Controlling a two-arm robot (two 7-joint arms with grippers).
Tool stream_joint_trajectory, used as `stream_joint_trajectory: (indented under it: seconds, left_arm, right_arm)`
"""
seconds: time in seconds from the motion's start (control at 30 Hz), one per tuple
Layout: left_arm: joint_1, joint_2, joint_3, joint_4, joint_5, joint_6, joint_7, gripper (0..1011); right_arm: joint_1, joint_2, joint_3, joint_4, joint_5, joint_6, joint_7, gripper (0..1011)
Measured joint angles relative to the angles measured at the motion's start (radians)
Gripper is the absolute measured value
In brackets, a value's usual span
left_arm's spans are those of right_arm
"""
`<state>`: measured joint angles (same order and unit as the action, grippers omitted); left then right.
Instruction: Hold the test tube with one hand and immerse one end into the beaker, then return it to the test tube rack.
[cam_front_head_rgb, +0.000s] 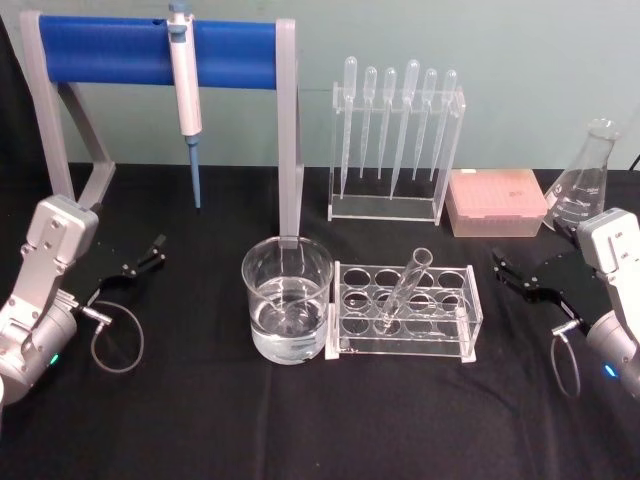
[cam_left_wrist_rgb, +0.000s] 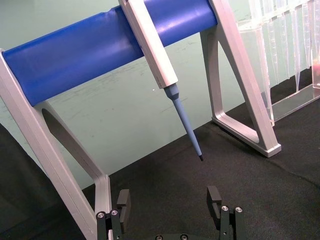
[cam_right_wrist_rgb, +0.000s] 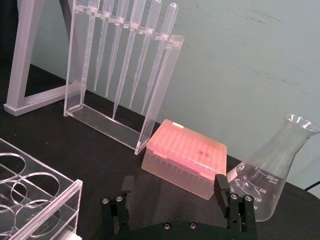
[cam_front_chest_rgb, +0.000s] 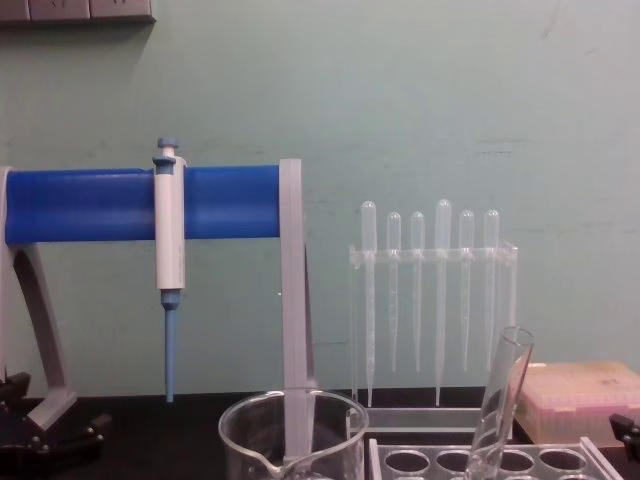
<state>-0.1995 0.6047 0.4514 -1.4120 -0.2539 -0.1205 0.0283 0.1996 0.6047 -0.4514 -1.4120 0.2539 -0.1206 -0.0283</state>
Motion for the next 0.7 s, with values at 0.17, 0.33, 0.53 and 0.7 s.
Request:
stream_joint_trajectory:
  seconds: [0.17, 0.33, 0.53, 0.7]
  left_arm:
    - [0.000, 0.000, 0.000, 0.000, 0.000, 0.000, 0.000, 1000]
    - [0.000, 0.000, 0.000, 0.000, 0.000, 0.000, 0.000, 1000]
    - [0.000, 0.000, 0.000, 0.000, 0.000, 0.000, 0.000, 1000]
    - [0.000, 0.000, 0.000, 0.000, 0.000, 0.000, 0.000, 1000]
  right_arm:
    - [0.000, 0.000, 0.000, 0.000, 0.000, 0.000, 0.000, 1002]
    - [0.000, 0.000, 0.000, 0.000, 0.000, 0.000, 0.000, 1002]
    - [0.000, 0.000, 0.000, 0.000, 0.000, 0.000, 0.000, 1003]
    - [0.000, 0.000, 0.000, 0.000, 0.000, 0.000, 0.000, 1002]
